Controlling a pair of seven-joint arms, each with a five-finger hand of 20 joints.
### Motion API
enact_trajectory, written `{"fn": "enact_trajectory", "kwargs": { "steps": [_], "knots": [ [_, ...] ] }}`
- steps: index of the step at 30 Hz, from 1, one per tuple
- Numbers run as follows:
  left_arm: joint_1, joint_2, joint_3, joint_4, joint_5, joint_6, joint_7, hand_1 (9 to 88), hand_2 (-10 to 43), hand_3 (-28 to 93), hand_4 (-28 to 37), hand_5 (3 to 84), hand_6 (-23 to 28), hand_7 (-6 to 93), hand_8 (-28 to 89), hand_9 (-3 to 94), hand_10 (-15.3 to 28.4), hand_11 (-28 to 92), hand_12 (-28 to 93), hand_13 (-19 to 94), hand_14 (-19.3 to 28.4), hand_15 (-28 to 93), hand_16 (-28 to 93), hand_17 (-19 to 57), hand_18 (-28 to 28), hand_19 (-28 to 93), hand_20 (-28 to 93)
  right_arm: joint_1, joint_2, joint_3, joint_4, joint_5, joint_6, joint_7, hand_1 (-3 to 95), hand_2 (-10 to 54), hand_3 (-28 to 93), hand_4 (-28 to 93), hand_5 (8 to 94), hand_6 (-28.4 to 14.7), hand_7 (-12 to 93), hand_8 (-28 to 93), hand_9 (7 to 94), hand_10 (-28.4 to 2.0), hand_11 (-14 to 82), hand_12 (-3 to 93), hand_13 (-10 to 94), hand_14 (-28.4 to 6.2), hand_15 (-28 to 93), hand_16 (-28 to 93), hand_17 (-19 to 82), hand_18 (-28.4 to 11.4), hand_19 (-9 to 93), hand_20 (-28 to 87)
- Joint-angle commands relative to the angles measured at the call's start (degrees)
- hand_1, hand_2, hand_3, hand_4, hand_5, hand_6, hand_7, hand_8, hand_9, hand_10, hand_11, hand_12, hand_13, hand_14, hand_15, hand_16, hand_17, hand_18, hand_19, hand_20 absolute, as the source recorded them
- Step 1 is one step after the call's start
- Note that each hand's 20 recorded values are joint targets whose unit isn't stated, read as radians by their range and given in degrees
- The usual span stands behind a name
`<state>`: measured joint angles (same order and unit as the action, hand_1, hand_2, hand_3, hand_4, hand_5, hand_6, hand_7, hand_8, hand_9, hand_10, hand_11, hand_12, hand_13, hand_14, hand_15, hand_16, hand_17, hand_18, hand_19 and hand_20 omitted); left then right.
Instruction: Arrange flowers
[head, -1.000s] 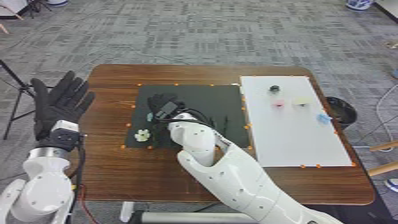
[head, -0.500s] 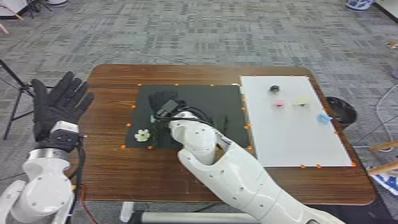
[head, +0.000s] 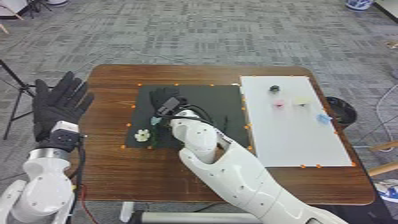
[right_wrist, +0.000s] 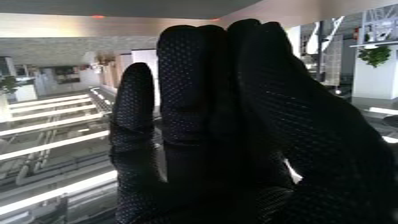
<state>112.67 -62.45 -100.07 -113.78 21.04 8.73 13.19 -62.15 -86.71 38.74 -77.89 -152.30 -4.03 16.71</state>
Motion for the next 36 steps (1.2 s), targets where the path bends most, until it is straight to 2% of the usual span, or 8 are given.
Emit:
{"fn": "enact_trajectory", "kwargs": {
  "steps": [1, 6, 11, 12, 17, 23, 30, 36],
  "knots": [
    [0.96, -0.60, -0.32, -0.51, 0.05, -0.60, 0.44, 33.4, 20.4, 45, -28.3, 42.0, 8.5, 7.1, -8, 31.9, 14.4, 17, 5, 23, 13.2, 18, -6, -8.5, 14.3, 37, 6, 0.46, 0.21, 0.56, -0.45, 1.37, 1.07, 0.95, 53.9, -9.4, 71, -28, 64.2, 0.1, 22, -6, 67.4, -9.3, 15.4, 19.7, 63, -6.3, 46, 39, 29, -20.0, 74, 32],
    [2.57, -1.24, -1.27, -1.26, 0.06, -0.51, 1.31, 34.0, 20.6, 43, -28.3, 41.8, 8.6, 5.8, -8, 31.6, 14.3, 14, 6, 23, 13.1, 15, -4, -8.1, 14.1, 35, 7, 0.20, 0.16, 2.58, -2.45, 1.20, -2.20, -1.04, 46.6, -9.2, 76, -28, 59.3, -0.7, 19, -14, 62.5, -11.1, 16.9, 15.1, 61, -8.6, 50, 32, 29, -20.1, 74, 32],
    [2.41, -2.20, -1.65, -1.01, 0.68, -1.28, -0.20, 35.9, 21.1, 39, -28.3, 41.7, 8.6, 5.3, -7, 31.5, 14.2, 13, 7, 23, 12.9, 13, -3, -7.9, 14.1, 34, 8, -1.12, 2.43, 6.00, -8.53, 8.09, -3.63, 2.18, 39.3, -9.5, 78, -27, 54.0, -2.6, 17, -13, 57.2, -13.0, 15.6, 15.2, 58, -10.2, 53, 25, 28, -20.5, 74, 32],
    [2.38, -1.81, -1.43, -1.03, 0.84, -1.12, -0.25, 36.3, 21.3, 38, -28.3, 41.7, 8.6, 5.2, -7, 31.5, 14.2, 13, 7, 23, 12.9, 13, -3, -7.8, 14.1, 34, 8, -1.54, 3.34, 7.18, -10.03, 8.99, -3.72, 2.01, 37.3, -9.5, 78, -27, 52.9, -3.0, 16, -12, 56.1, -13.5, 15.2, 15.2, 58, -10.6, 53, 25, 28, -20.7, 74, 32],
    [-1.20, 2.26, 1.54, 0.66, 1.26, -0.97, -1.32, 36.9, 21.2, 36, -28.3, 42.6, 7.2, 5.1, -7, 31.8, 13.7, 13, 7, 23, 11.5, 12, -3, -7.4, 13.9, 34, 8, -2.83, 9.36, 12.78, -17.21, 13.59, -5.58, 3.63, 29.5, -9.5, 79, -27, 51.0, -3.9, 14, -11, 53.1, -14.5, 13.5, 15.3, 55, -12.4, 54, 24, 26, -21.4, 75, 34],
    [-3.95, 4.91, 4.06, 0.93, 2.95, -1.26, -1.08, 36.3, 21.1, 38, -28.3, 42.5, 7.2, 5.2, -8, 31.5, 13.4, 13, 7, 23, 10.7, 12, -4, -7.3, 13.5, 34, 8, -7.52, 14.44, 19.77, -24.48, 18.44, -3.84, 7.03, 29.9, -9.5, 78, -28, 51.4, -4.5, 12, -10, 52.2, -15.6, 11.5, 15.8, 53, -13.3, 54, 24, 26, -21.6, 75, 35],
    [-6.66, 5.48, 6.86, 1.38, 6.26, -1.52, -2.28, 30.8, 19.7, 50, -28.3, 41.9, 7.4, 5.7, -8, 30.3, 13.1, 14, 6, 21, 10.1, 12, -5, -7.1, 13.0, 34, 7, -14.30, 21.93, 27.29, -30.51, 19.35, -6.47, 9.59, 33.2, -9.3, 77, -26, 51.7, -4.8, 12, -10, 51.7, -15.6, 10.9, 15.9, 53, -13.4, 54, 23, 25, -21.6, 74, 35],
    [-8.06, 4.95, 9.75, 1.73, 6.72, -1.64, -2.78, 28.7, 19.1, 56, -28.3, 41.2, 7.3, 5.8, -8, 29.4, 13.1, 14, 6, 20, 9.7, 12, -5, -7.1, 12.7, 34, 7, -22.42, 27.58, 35.37, -33.92, 19.10, -8.19, 13.25, 34.9, -8.5, 76, -24, 51.0, -5.4, 11, -10, 50.6, -15.8, 10.1, 15.7, 52, -13.6, 52, 22, 25, -21.5, 73, 34]
  ]
}}
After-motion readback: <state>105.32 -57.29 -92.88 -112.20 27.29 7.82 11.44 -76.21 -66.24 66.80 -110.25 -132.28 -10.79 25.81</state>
